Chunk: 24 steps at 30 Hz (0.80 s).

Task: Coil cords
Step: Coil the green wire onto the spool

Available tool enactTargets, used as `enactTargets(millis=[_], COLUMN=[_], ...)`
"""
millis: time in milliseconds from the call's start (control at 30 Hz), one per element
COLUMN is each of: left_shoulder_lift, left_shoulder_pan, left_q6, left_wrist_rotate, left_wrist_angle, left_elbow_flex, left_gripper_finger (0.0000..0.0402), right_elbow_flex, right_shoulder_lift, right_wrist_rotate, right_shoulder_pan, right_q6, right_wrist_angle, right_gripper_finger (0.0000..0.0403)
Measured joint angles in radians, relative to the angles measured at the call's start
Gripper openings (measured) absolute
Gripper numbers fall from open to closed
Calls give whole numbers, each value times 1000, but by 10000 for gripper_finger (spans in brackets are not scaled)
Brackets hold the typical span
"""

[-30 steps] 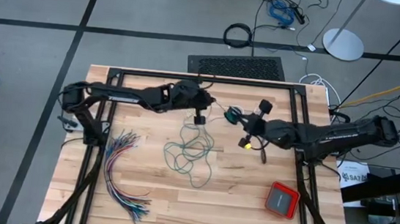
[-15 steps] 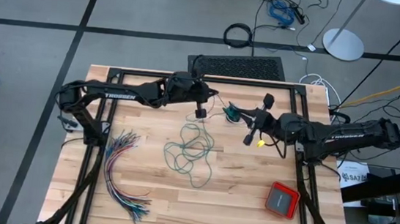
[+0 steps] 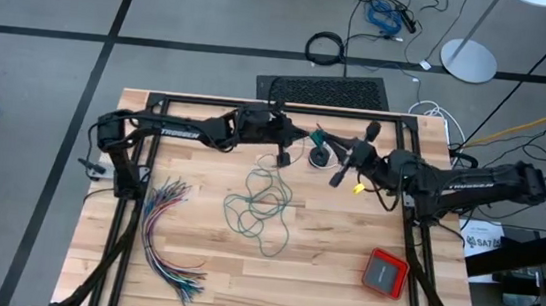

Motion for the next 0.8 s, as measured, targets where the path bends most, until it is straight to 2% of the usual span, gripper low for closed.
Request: enactTargets(millis=[133, 233, 400, 800], left_shoulder_lift=[0, 0, 0, 0], left_shoulder_pan=[-21, -40, -52, -63], left_q6=[-32, -47, -21, -49], left_wrist_rotate=[3, -11, -169, -179], left_wrist_angle=[51, 78, 95, 123], left_elbow_flex=[0, 0, 0, 0], left_gripper_finger=[15, 15, 15, 15], right_elbow_flex=[0, 0, 0, 0], right_shoulder_lift=[39, 80, 141, 211], right_wrist_rotate=[54, 48, -30, -29], right_shoulder_pan=[-15, -42, -79, -146], right_q6=[-54, -59, -19, -37], right_wrist_angle=[68, 135, 238, 426], right_gripper_finger=[1, 1, 0, 0])
